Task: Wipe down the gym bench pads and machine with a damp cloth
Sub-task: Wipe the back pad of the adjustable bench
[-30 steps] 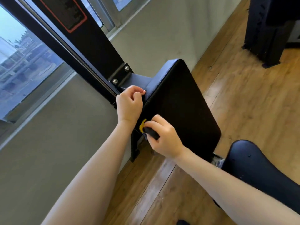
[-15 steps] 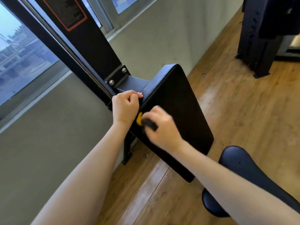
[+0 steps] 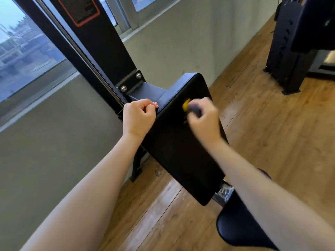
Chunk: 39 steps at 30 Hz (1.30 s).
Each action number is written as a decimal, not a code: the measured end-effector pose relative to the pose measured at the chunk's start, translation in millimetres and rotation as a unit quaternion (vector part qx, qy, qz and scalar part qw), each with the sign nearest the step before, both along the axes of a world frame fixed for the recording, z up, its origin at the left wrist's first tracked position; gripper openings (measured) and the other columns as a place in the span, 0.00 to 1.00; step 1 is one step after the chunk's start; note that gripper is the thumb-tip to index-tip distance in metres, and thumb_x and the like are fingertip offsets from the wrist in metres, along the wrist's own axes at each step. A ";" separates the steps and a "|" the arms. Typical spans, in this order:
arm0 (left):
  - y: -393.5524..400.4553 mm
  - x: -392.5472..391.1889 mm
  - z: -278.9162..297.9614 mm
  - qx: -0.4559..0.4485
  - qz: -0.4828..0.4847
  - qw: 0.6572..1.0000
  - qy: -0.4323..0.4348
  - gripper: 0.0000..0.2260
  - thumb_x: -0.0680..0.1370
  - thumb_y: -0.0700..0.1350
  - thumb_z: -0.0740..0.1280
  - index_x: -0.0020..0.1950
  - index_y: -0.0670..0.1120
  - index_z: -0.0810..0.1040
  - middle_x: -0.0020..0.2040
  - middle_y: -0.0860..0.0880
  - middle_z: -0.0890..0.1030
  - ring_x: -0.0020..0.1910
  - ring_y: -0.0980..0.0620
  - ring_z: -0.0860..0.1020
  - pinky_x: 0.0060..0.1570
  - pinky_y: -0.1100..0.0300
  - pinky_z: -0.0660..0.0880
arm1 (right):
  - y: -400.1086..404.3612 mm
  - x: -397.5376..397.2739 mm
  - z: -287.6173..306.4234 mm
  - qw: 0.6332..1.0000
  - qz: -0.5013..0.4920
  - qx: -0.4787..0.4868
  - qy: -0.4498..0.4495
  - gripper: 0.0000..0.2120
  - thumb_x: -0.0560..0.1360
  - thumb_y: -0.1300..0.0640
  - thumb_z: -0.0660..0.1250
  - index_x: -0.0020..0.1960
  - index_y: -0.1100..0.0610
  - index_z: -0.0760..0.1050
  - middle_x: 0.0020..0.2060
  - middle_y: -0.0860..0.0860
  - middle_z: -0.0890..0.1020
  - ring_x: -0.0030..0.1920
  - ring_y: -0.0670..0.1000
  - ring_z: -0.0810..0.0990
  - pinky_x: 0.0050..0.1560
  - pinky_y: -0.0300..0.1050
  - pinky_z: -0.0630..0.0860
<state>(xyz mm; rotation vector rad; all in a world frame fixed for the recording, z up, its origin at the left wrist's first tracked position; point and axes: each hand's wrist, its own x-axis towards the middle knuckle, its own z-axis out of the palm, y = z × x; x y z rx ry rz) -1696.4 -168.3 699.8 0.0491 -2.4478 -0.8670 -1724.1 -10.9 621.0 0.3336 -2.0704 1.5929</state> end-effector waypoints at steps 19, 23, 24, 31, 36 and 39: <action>1.9 1.8 -1.4 -0.060 -0.005 0.998 0.019 0.15 0.71 0.41 0.57 0.37 0.39 0.83 0.37 0.47 0.84 0.31 0.50 0.80 0.32 0.60 0.75 | 3.1 11.0 -14.0 0.987 0.070 0.108 0.097 0.09 0.65 0.71 0.66 0.45 0.64 0.78 0.41 0.59 0.77 0.42 0.56 0.76 0.46 0.37 0.72; 0.9 0.2 -4.0 -0.085 -0.014 0.996 0.015 0.15 0.71 0.41 0.57 0.36 0.38 0.83 0.38 0.46 0.84 0.24 0.58 0.73 0.28 0.68 0.70 | -35.8 68.4 -33.0 0.910 0.244 0.260 0.212 0.06 0.71 0.64 0.67 0.49 0.63 0.78 0.44 0.57 0.78 0.43 0.54 0.75 0.43 0.43 0.75; 0.3 -0.1 -5.3 -0.085 -0.012 0.996 0.015 0.15 0.71 0.41 0.57 0.36 0.38 0.82 0.38 0.46 0.84 0.24 0.57 0.72 0.28 0.65 0.70 | -30.4 56.7 -37.4 0.908 0.244 0.266 0.214 0.07 0.71 0.64 0.67 0.48 0.63 0.78 0.44 0.58 0.78 0.43 0.55 0.76 0.42 0.44 0.75; -1.5 -2.6 -7.1 -0.093 -0.018 0.995 0.021 0.14 0.70 0.41 0.57 0.36 0.38 0.81 0.38 0.47 0.84 0.24 0.61 0.69 0.30 0.66 0.68 | 50.3 -54.7 -47.6 0.990 -0.026 0.128 -0.050 0.10 0.69 0.70 0.67 0.50 0.66 0.77 0.45 0.61 0.76 0.46 0.58 0.77 0.47 0.35 0.69; 0.3 0.1 -4.0 -0.174 -0.050 0.983 0.035 0.17 0.70 0.45 0.55 0.43 0.41 0.82 0.39 0.48 0.83 0.35 0.50 0.79 0.39 0.56 0.78 | 27.2 -18.7 -26.9 0.998 -0.021 0.062 0.012 0.09 0.69 0.70 0.66 0.48 0.64 0.77 0.43 0.59 0.76 0.44 0.52 0.76 0.46 0.27 0.68; 1.6 0.1 -0.9 -0.235 -0.099 0.967 0.022 0.21 0.71 0.45 0.55 0.56 0.39 0.81 0.51 0.45 0.84 0.51 0.46 0.81 0.54 0.58 0.74 | -18.2 42.4 -29.8 0.974 0.140 0.098 0.152 0.10 0.67 0.69 0.66 0.48 0.64 0.77 0.42 0.59 0.77 0.44 0.53 0.75 0.48 0.39 0.73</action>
